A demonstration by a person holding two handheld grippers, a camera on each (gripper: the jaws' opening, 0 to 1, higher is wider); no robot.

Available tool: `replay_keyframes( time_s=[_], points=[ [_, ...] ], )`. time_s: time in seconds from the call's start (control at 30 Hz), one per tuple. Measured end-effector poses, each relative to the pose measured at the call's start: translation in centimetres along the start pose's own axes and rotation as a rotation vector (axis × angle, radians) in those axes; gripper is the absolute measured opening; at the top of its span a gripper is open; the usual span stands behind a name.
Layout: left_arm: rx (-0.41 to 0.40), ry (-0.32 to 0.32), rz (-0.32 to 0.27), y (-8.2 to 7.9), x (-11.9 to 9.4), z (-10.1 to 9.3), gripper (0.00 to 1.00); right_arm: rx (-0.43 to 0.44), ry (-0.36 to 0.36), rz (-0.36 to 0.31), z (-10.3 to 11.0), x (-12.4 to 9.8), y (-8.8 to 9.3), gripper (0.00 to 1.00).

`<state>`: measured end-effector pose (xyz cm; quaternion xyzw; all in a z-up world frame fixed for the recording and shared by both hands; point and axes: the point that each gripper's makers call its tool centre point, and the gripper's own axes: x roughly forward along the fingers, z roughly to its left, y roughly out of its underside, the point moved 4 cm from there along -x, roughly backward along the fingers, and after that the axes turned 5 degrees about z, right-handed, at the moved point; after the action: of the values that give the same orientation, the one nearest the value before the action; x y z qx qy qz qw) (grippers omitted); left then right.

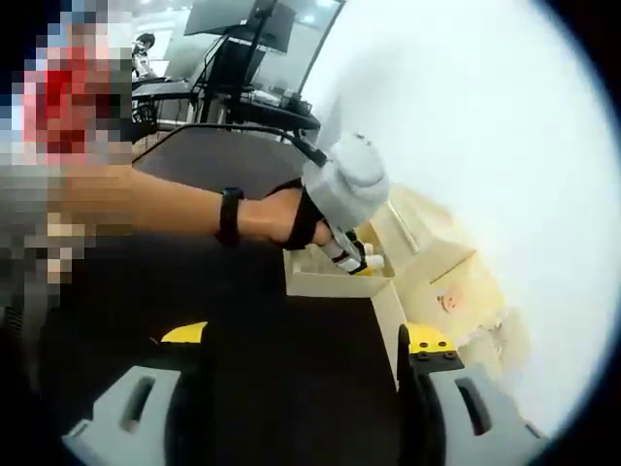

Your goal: Open the drawer, pick up the cosmetic bottles from the table one by one, place them into the drawer, release the gripper, close the drawer, and move the gripper away

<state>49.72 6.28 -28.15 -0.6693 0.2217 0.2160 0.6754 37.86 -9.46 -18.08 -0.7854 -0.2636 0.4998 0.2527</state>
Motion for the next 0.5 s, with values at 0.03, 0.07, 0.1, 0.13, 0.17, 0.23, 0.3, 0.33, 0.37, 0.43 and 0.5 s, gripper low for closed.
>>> replay_keyframes(
  time_s=[0.03, 0.07, 0.1, 0.13, 0.17, 0.23, 0.3, 0.33, 0.37, 0.43, 0.5],
  points=[
    [-0.004, 0.001, -0.002, 0.1, 0.0, 0.0, 0.22, 0.001, 0.001, 0.0, 0.0, 0.0, 0.0, 0.72],
    [-0.015, 0.003, -0.004, 0.1, 0.0, 0.0, 0.23, -0.001, 0.001, 0.0, -0.3, 0.0, -0.1, 0.72],
    [-0.018, 0.005, -0.007, 0.1, 0.1, 0.2, 0.23, -0.003, 0.003, 0.001, -0.5, 0.0, -0.1, 0.72],
    [-0.017, 0.004, -0.009, 0.1, 0.1, 0.2, 0.23, -0.005, 0.004, 0.002, -0.6, -0.1, -0.2, 0.72],
    [-0.016, 0.004, -0.01, 0.1, 0.2, 0.2, 0.23, -0.006, 0.005, 0.001, -0.6, -0.1, -0.2, 0.72],
    [-0.011, -0.002, -0.022, 0.0, 0.0, 0.3, 0.23, -0.003, 0.005, -0.002, -0.7, -0.2, -0.3, 0.72],
    [-0.02, 0.002, -0.035, -0.4, -0.2, 0.2, 0.24, 0.001, 0.007, -0.005, -0.8, -0.2, -0.4, 0.72],
    [-0.025, 0.01, -0.044, -0.6, -0.3, 0.1, 0.25, 0.001, 0.006, -0.006, -1.0, -0.2, -0.4, 0.72],
    [-0.027, 0.014, -0.047, -0.7, -0.4, 0.1, 0.27, -0.001, 0.006, -0.006, -1.1, -0.2, -0.4, 0.72],
    [-0.027, 0.011, -0.06, -0.9, -0.7, 0.2, 0.28, -0.002, 0.006, -0.003, -1.0, -0.1, -0.4, 0.72],
    [-0.027, 0.016, -0.08, -1.0, -1.5, 0.2, 0.29, 0.003, 0.004, -0.006, -0.6, 0.0, -0.4, 0.72]
  ],
)
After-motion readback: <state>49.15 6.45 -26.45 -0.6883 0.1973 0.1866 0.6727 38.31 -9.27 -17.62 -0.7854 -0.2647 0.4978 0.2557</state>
